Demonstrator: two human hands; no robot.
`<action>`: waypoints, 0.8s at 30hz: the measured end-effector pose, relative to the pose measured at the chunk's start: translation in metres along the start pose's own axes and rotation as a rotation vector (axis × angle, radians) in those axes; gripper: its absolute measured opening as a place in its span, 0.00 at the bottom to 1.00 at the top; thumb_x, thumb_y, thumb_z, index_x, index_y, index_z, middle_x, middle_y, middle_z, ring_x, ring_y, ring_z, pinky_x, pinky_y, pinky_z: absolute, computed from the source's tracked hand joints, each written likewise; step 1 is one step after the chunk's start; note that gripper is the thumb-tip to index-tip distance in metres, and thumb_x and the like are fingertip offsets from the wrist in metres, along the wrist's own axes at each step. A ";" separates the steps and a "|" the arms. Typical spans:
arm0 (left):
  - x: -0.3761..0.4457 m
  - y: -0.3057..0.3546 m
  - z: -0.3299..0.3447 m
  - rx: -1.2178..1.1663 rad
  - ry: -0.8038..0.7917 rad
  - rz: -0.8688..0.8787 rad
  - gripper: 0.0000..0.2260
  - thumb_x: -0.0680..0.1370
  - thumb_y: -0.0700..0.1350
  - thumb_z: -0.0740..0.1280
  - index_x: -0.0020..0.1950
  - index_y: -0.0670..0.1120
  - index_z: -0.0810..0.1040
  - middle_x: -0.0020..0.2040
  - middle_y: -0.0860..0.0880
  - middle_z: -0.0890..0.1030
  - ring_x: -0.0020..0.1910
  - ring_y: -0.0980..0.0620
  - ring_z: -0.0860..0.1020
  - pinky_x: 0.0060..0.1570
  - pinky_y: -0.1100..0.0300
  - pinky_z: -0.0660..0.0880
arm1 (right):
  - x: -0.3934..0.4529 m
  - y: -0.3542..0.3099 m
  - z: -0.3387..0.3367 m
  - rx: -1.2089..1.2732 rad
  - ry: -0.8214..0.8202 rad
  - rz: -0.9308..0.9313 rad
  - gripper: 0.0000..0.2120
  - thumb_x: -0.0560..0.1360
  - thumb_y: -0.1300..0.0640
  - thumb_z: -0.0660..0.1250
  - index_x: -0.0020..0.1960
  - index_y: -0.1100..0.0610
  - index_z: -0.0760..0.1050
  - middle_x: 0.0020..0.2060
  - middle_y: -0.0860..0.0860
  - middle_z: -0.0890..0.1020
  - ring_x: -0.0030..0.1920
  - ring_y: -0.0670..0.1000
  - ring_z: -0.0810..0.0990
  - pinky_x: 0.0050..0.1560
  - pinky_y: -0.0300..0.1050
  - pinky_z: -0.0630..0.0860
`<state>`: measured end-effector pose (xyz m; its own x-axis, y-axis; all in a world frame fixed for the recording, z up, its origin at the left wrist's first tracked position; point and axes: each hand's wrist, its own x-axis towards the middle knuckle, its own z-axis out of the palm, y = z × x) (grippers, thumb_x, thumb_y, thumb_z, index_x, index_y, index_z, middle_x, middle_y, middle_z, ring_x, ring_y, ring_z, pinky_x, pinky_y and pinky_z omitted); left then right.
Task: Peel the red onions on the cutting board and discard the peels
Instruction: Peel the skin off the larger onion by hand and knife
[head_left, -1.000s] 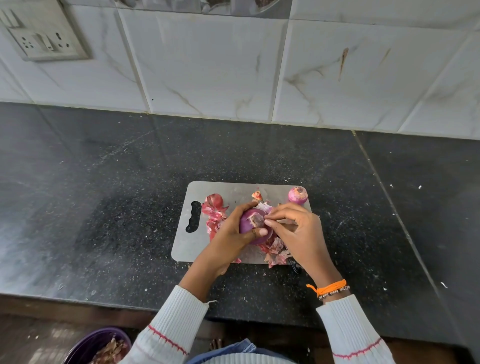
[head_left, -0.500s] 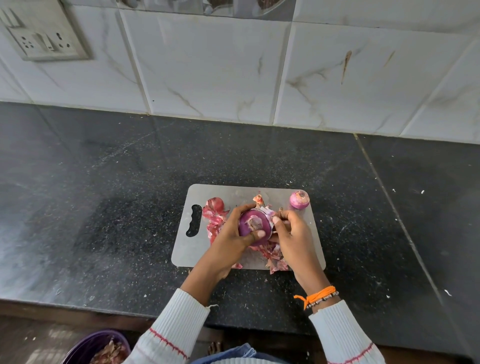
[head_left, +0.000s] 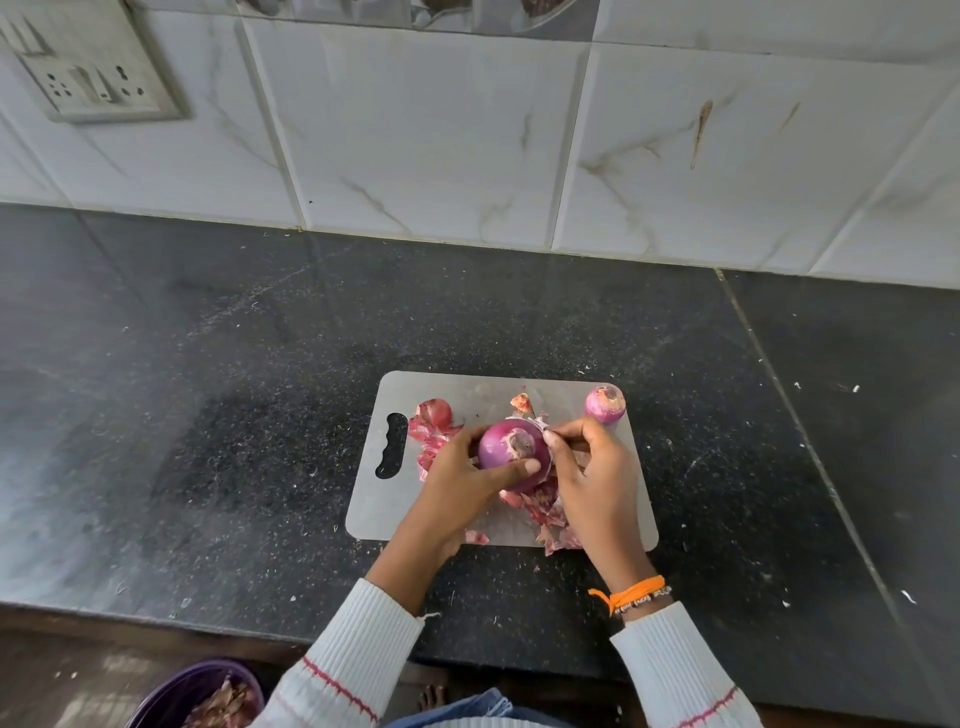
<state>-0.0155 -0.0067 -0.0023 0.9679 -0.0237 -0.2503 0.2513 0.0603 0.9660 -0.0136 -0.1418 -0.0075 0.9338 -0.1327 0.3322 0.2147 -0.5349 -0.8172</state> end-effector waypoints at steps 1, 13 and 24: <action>0.001 -0.001 0.000 0.015 0.011 -0.005 0.24 0.66 0.40 0.76 0.59 0.39 0.74 0.48 0.47 0.81 0.45 0.53 0.80 0.41 0.67 0.78 | 0.000 0.000 0.001 -0.042 0.006 -0.017 0.02 0.75 0.61 0.65 0.44 0.57 0.75 0.37 0.47 0.79 0.40 0.46 0.79 0.39 0.37 0.76; 0.005 -0.003 0.002 -0.036 0.016 -0.040 0.19 0.70 0.40 0.73 0.59 0.40 0.74 0.52 0.44 0.81 0.50 0.49 0.80 0.45 0.64 0.77 | 0.006 -0.004 0.006 -0.161 0.038 0.038 0.02 0.79 0.63 0.57 0.47 0.58 0.64 0.38 0.52 0.76 0.38 0.52 0.77 0.34 0.49 0.75; 0.003 0.005 -0.008 -0.406 -0.096 -0.160 0.23 0.68 0.37 0.70 0.61 0.34 0.72 0.52 0.40 0.80 0.47 0.50 0.79 0.46 0.64 0.78 | 0.012 0.020 -0.011 -0.071 -0.025 0.220 0.07 0.77 0.60 0.63 0.48 0.59 0.80 0.39 0.49 0.82 0.39 0.45 0.79 0.42 0.40 0.77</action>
<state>-0.0111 0.0015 0.0016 0.9163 -0.1564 -0.3687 0.3990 0.4349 0.8072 -0.0008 -0.1632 -0.0148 0.9629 -0.2323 0.1370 -0.0148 -0.5528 -0.8332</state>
